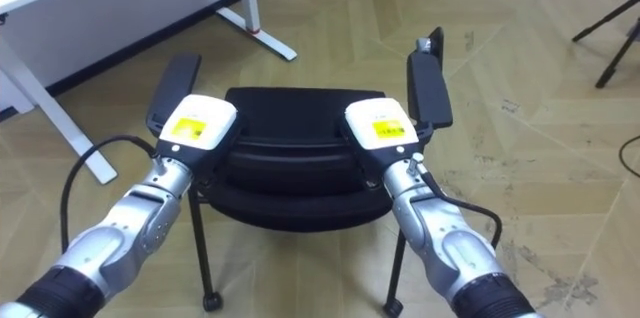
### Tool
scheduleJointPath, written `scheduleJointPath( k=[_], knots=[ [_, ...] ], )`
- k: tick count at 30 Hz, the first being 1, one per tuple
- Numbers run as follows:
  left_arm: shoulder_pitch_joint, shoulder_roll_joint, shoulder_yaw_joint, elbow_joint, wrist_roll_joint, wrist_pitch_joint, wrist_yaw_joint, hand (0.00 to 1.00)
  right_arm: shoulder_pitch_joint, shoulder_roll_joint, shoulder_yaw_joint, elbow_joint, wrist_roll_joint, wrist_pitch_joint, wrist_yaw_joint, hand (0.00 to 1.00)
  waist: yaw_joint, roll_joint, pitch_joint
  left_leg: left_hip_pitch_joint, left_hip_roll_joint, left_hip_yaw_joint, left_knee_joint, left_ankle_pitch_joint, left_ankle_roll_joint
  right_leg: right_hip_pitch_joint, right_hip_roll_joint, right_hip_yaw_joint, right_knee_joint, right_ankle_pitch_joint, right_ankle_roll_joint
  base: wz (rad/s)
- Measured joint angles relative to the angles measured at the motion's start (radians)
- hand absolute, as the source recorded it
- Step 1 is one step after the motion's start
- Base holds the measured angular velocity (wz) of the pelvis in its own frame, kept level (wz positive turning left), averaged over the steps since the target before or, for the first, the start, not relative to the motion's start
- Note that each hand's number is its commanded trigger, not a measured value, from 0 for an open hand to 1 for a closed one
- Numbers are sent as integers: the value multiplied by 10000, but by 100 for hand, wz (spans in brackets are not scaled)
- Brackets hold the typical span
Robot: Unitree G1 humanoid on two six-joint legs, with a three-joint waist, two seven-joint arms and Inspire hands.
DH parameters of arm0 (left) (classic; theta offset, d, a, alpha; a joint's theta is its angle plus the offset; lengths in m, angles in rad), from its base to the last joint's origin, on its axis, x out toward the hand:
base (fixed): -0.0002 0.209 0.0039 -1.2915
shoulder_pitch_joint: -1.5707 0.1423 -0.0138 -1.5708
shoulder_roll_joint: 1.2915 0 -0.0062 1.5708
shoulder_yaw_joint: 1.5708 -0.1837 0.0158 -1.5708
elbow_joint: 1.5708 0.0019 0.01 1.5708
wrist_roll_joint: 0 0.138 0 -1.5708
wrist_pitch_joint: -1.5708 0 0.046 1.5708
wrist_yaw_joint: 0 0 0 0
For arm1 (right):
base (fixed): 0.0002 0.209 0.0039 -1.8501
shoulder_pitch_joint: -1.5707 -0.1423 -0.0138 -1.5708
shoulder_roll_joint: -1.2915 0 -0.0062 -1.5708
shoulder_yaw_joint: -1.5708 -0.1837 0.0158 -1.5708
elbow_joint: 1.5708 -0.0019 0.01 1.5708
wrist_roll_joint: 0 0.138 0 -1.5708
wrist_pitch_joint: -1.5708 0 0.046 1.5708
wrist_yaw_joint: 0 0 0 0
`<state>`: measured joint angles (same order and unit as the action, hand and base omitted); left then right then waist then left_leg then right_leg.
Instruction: Push chair
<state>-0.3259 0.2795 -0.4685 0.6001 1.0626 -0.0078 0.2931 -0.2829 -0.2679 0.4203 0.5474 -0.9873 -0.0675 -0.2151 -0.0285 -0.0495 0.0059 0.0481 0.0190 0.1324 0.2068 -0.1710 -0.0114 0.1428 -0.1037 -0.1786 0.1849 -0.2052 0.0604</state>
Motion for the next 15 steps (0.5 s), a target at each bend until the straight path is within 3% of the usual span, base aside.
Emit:
scheduleJointPath(
  k=[6,15],
  knots=[
    [-15,30,-45,72,2,-17,12,100,-12,73,0,269,6,-48,-216,100,4,-48,-17,-30,0,-60,53,0,0,29,-2,-84,-3,1,-1,3],
    [-557,-47,-45,426,-2,-169,-12,100,-246,71,-11,649,136,-98,-706,100,-67,-102,51,-647,106,-389,516,-14,-23,-222,92,-441,28,56,-93,11]
  ],
)
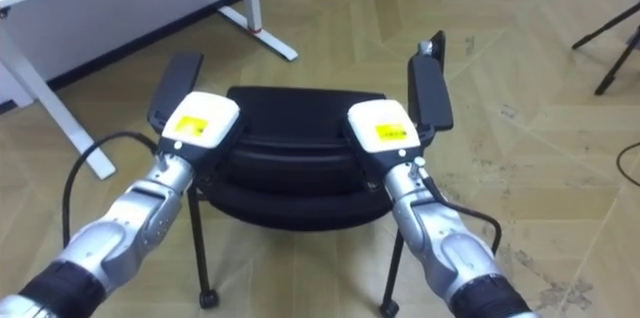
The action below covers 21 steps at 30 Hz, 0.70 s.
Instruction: Push chair
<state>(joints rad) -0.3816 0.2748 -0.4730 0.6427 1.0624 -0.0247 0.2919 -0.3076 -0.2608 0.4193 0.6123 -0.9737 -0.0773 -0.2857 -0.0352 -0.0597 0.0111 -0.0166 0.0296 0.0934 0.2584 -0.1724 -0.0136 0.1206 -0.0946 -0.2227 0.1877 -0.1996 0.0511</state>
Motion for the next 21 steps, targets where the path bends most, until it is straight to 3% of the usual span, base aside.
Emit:
scheduleJointPath(
  k=[1,3,5,8,10,11,13,14,16,17,19,20,21],
  knots=[
    [-152,-17,1,135,3,-35,0,100,-116,6,-1,86,31,-1,0,100,9,14,30,-139,72,-6,182,-40,-27,-38,58,-4,13,21,-35,4],
    [-494,-10,21,441,3,-121,9,100,-404,37,-5,354,168,-44,-27,100,40,85,190,-553,324,-141,867,-262,-128,-114,292,-68,49,62,-169,7],
    [-746,-52,37,732,-1,-202,20,100,-650,41,-18,644,222,-160,-77,100,29,190,278,-865,535,-271,1405,-458,-201,-245,441,-223,330,-36,-298,11],
    [-918,-204,38,1164,-1,-287,105,100,-788,90,-52,982,251,-239,-88,100,35,212,299,-1101,693,-462,1844,-589,-337,-393,513,-445,981,-488,-468,23],
    [-935,-240,34,1260,-4,-333,120,100,-781,87,-72,1121,250,-355,-174,100,-175,170,282,-1334,749,-343,2449,-617,-370,-545,456,-637,1535,-943,-524,47],
    [-947,-275,34,1305,-5,-333,120,100,-773,87,-79,1142,249,-361,-192,100,-212,154,294,-1615,894,-91,3078,-604,-358,-648,442,-774,1894,-1182,-593,34],
    [-848,-286,33,1333,-60,-337,132,100,-742,90,-65,1202,233,-427,-169,100,-107,207,285,-1938,1177,102,3964,-518,-264,-629,483,-795,2169,-1424,-766,9],
    [-754,-284,33,1340,-92,-337,202,100,-724,88,2,1214,234,-441,-158,100,-42,249,316,-2139,1254,110,4361,-379,-201,-538,513,-771,2270,-1470,-833,0],
    [-648,-289,29,1318,-200,-351,314,100,-680,35,46,1131,247,-445,-176,100,5,203,335,-2555,1165,126,4487,-233,-110,-546,468,-714,2462,-1683,-1000,4],
    [-640,-311,15,1323,-300,-399,329,100,-681,-68,100,1057,247,-465,-181,100,63,238,304,-2775,871,254,3732,-197,-62,-582,468,-584,2517,-1768,-1010,-28],
    [-493,-393,19,1320,-434,-407,375,100,-674,-202,218,1011,217,-476,-177,100,438,470,201,-2972,688,688,2169,189,35,-677,459,-487,2522,-1843,-934,-69],
    [-341,-439,28,1313,-450,-405,487,100,-619,-218,283,1004,202,-483,-170,100,736,556,100,-2952,569,658,1598,924,276,-640,412,-408,2548,-1915,-811,-84],
    [-261,-398,29,1258,-450,-409,541,100,-599,-194,319,1003,194,-479,-172,100,952,522,-27,-2905,410,602,1453,1190,316,-669,322,-406,2586,-1965,-672,-62]
  ],
)
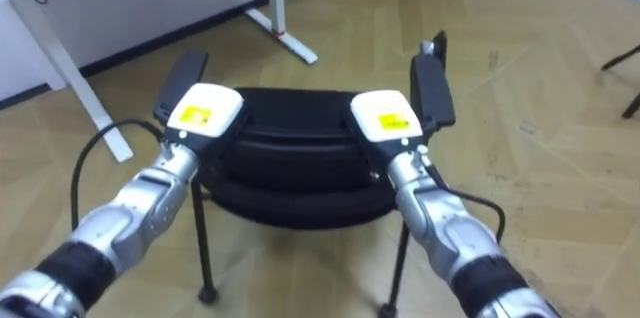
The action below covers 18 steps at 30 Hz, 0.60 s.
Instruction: Push chair
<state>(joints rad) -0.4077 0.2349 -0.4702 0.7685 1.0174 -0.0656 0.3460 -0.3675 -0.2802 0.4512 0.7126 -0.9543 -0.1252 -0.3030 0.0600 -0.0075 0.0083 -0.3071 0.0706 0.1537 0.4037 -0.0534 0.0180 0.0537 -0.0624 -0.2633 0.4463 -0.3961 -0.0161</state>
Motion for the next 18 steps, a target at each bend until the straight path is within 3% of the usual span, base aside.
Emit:
scheduleJointPath(
  k=[2,3,7,8,10,11,12,13,14,15,16,17,18],
  knots=[
    [-165,52,-16,-42,4,0,10,100,-6,-5,-29,-146,23,102,-65,100,-68,-265,-35,22,-366,-58,-279,16,30,-39,-197,-43,20,-54,118,15],
    [-244,65,-23,-40,5,-2,8,100,-21,-8,-52,-174,35,146,-104,100,-73,-374,6,23,-437,-20,-362,26,46,-69,-243,-15,19,-68,111,25],
    [-702,171,32,-25,-91,-49,14,100,-526,-11,-64,53,68,155,-458,100,67,-557,47,-99,-700,144,-257,71,317,-111,-611,-37,122,-269,224,-4],
    [-880,208,34,-4,-134,-59,25,100,-717,-15,-63,140,77,156,-493,100,74,-700,103,-96,-802,391,-183,-45,452,-185,-857,-103,468,-405,308,7],
    [-1198,222,29,73,-241,-27,91,100,-1083,-65,-62,222,152,203,-574,100,70,-689,227,-103,-915,601,160,-399,552,-802,-1311,-215,2021,-435,472,2],
    [-1325,224,32,160,-244,-51,193,100,-1201,-82,-63,258,154,263,-589,100,71,-744,349,-54,-1012,664,496,-638,621,-1368,-1685,-98,3525,-138,591,0],
    [-1358,215,32,207,-244,-68,218,100,-1209,-105,-61,272,154,262,-616,100,65,-737,381,-23,-1032,675,698,-829,636,-1641,-1854,-20,4243,187,633,0],
    [-1312,183,21,271,-252,-91,277,100,-1156,-95,-32,325,155,261,-658,100,58,-673,398,141,-1035,655,1011,-1189,681,-2116,-2022,227,5456,1071,530,4],
    [-1202,109,7,298,-254,-94,322,100,-970,-84,-34,273,150,268,-673,100,23,-551,409,411,-1010,532,1146,-1521,739,-2444,-2091,445,6303,2217,368,12],
    [-1056,60,-52,315,-255,-91,373,100,-742,-91,-34,221,144,269,-742,100,-80,-408,382,685,-994,291,1172,-1822,846,-2739,-2094,613,6910,3558,349,17],
    [-1005,39,-93,334,-255,-94,408,100,-632,-91,-27,191,142,269,-795,100,-103,-264,401,824,-991,197,1174,-1932,866,-2880,-2067,695,7156,3986,393,17],
    [-998,0,-161,376,-255,-93,456,100,-543,-85,-28,184,151,270,-864,100,-99,-203,393,998,-967,32,1263,-2176,893,-3298,-1912,761,7665,3847,421,14],
    [-1039,41,-202,473,-256,-104,539,100,-525,-55,-27,208,159,270,-864,100,-119,-173,410,1143,-919,-27,1360,-2346,861,-3838,-1777,752,8124,3269,376,15]
  ],
)
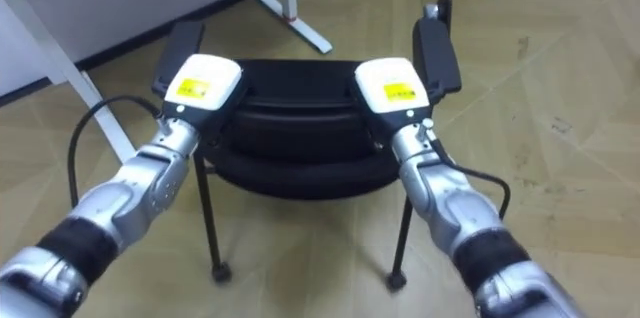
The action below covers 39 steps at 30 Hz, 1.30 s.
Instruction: Push chair
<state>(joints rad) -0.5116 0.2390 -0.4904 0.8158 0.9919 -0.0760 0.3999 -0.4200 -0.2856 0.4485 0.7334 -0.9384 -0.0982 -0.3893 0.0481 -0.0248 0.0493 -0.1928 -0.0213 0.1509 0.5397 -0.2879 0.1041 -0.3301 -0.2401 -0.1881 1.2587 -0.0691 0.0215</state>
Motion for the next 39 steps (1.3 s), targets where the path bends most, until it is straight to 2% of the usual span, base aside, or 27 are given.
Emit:
scheduleJointPath(
  k=[1,2,4,6,7,8,9,10,11,12,13,14,16,18,21,22,23,24,25,27,29,32,33,35,36,38,39],
  knots=[
    [-16,8,-8,57,-8,-22,43,100,7,20,-1,4,-3,5,0,100,-18,6,1,98,11,-12,23,-38,-43,-276,45,-75,107,-214,13,20],
    [-44,26,-13,207,-57,-134,106,100,28,43,0,4,-4,7,2,100,-49,100,40,266,58,-109,161,-266,-61,-745,227,-127,-24,-564,36,27],
    [-44,43,-30,321,-148,-250,126,100,83,67,20,-17,-58,8,0,100,-185,210,42,513,114,-266,326,-607,-115,-1227,305,-204,-891,-945,33,27],
    [-26,56,-49,414,-207,-341,155,100,105,113,83,-11,-72,55,-15,100,-185,204,33,805,118,-427,333,-887,-244,-1358,339,-181,-2839,-1035,79,23],
    [-26,53,-67,486,-208,-375,227,100,154,113,97,-8,-77,55,-76,100,-234,176,29,1015,123,-626,293,-999,-353,-1069,372,-206,-4684,-931,66,46],
    [-20,39,-91,482,-207,-387,249,100,226,122,97,-21,-104,53,-190,100,-269,70,9,1221,123,-836,237,-1132,-484,-691,434,-89,-6493,-646,55,47],
    [-24,55,-130,473,-207,-392,264,100,259,127,97,-28,-105,51,-243,100,-264,-5,-32,1303,125,-911,214,-1210,-573,-574,494,-9,-7184,-469,86,42],
    [-32,46,-137,476,-205,-380,303,100,268,133,97,-19,-103,47,-298,100,-214,-26,-59,1483,304,-1097,237,-1402,-783,-307,620,-112,-7650,96,-42,27],
    [-37,75,-137,481,-206,-378,314,100,249,138,95,-10,-101,46,-300,100,-113,61,-218,1531,611,-1197,283,-1562,-1057,-132,948,-285,-7634,124,-299,39],
    [-90,76,-111,487,-209,-337,323,100,129,123,92,44,-96,47,-288,100,-148,93,-225,1546,879,-1156,309,-1608,-1324,-42,1125,-544,-7515,64,-580,35],
    [-143,64,-98,493,-210,-312,323,100,42,121,73,59,-88,47,-253,100,-182,90,-215,1544,1026,-1022,289,-1568,-1400,-24,1160,-660,-7446,-37,-648,42],
    [-253,29,-53,501,-224,-262,322,100,-142,90,42,88,-64,42,-177,100,-175,100,-202,1575,1253,-674,182,-1487,-1543,-28,1212,-826,-7314,-262,-751,27],
    [-345,-19,15,503,-225,-152,324,100,-431,85,22,157,-46,42,109,100,-145,75,-182,1773,1478,-485,-176,-1391,-1722,-15,1354,-993,-7138,-633,-882,20],
    [-402,-58,126,485,-225,-124,325,100,-638,85,-5,175,-59,31,339,100,-135,57,-170,1846,1645,-463,-220,-1328,-1833,-4,1437,-1121,-6968,-1096,-896,15],
    [-389,-14,157,488,-225,-120,325,100,-714,176,1,298,-79,22,435,100,-85,14,-140,1554,2016,-528,1087,-1166,-1940,201,1582,-1192,-6521,-1635,-1157,12],
    [-359,8,163,509,-241,-129,325,100,-711,231,2,366,-87,9,432,100,-71,-27,-115,1232,2116,-684,2050,-959,-1815,317,1590,-1223,-6274,-1862,-1213,0],
    [-347,8,162,513,-270,-131,333,100,-716,232,2,386,-72,-32,426,100,11,-62,-91,798,2226,-755,3094,-527,-1715,369,1602,-1214,-6028,-2109,-1273,-4],
    [-354,-1,161,533,-271,-135,336,100,-717,233,2,390,-68,-41,414,100,82,-96,-69,614,2243,-809,3563,-250,-1616,401,1594,-1193,-5904,-2231,-1299,-5],
    [-385,-38,158,590,-271,-135,337,100,-723,232,-1,429,-46,-53,412,100,132,-171,-24,289,2253,-992,4308,346,-1605,513,1590,-1190,-5760,-2419,-1335,0],
    [-324,-84,148,639,-271,-134,356,100,-723,232,-11,539,-10,-110,407,100,157,-312,67,-97,2225,-1239,5061,1439,-1572,826,1555,-1279,-5747,-2647,-1408,14],
    [-340,-80,117,640,-270,-130,435,100,-745,222,-40,501,-10,-109,405,100,172,-357,101,-396,2221,-1347,5325,1821,-1547,899,1542,-1366,-5750,-2765,-1471,16],
    [-417,-79,56,639,-270,-76,575,100,-844,204,-102,529,-8,-102,421,100,182,-458,154,-926,2174,-1295,5334,1718,-1521,943,1527,-1418,-5752,-2885,-1538,6],
    [-409,-82,52,640,-270,-56,596,100,-855,200,-102,536,-8,-102,432,100,184,-471,166,-976,2177,-1236,5264,1629,-1423,993,1520,-1417,-5760,-2906,-1533,0],
    [-341,-175,29,636,-270,41,692,100,-855,158,-90,558,36,-131,511,100,330,-482,187,-1327,2146,-1001,4647,1174,-1473,1107,1498,-1411,-5779,-3018,-1592,-9],
    [-346,-189,22,634,-270,49,704,100,-855,138,-86,558,67,-139,516,100,348,-484,188,-1458,2129,-960,4434,1098,-1433,1116,1498,-1413,-5788,-3048,-1617,-9],
    [-309,-266,-2,634,-270,170,716,100,-854,119,-88,612,82,-138,537,100,361,-470,189,-1773,1752,-915,3066,1095,-1442,1238,1358,-1535,-5838,-3070,-1520,-2],
    [-290,-294,-1,633,-270,202,716,100,-847,113,-89,616,82,-137,538,100,339,-455,182,-1777,1660,-830,2534,1101,-1452,1275,1336,-1541,-5846,-3065,-1482,4]
  ],
)
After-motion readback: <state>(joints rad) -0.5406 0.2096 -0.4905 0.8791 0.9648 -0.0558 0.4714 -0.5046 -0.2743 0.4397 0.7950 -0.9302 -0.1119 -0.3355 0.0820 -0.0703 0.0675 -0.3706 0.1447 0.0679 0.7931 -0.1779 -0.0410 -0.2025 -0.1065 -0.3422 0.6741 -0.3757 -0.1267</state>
